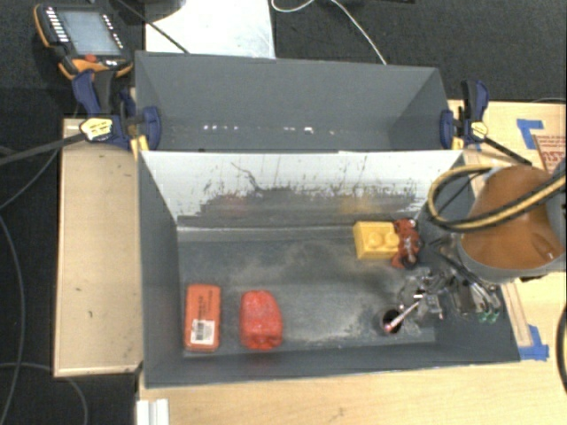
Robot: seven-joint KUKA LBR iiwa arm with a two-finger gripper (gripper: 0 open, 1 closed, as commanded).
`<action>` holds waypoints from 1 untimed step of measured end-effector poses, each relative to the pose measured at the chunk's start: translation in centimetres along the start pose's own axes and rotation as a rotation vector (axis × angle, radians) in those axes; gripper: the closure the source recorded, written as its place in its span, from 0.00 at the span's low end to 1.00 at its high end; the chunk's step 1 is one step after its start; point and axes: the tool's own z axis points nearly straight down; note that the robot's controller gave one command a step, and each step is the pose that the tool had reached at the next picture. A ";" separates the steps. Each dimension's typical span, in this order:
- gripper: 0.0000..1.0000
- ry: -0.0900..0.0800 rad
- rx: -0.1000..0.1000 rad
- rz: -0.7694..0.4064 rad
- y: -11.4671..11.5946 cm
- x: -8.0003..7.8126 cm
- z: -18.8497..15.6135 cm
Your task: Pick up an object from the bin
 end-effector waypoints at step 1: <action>1.00 -0.001 -0.001 0.003 0.1 -0.2 2.0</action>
Offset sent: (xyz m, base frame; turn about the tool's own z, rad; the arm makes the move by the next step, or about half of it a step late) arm -0.0044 -0.0084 -0.0206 -0.0050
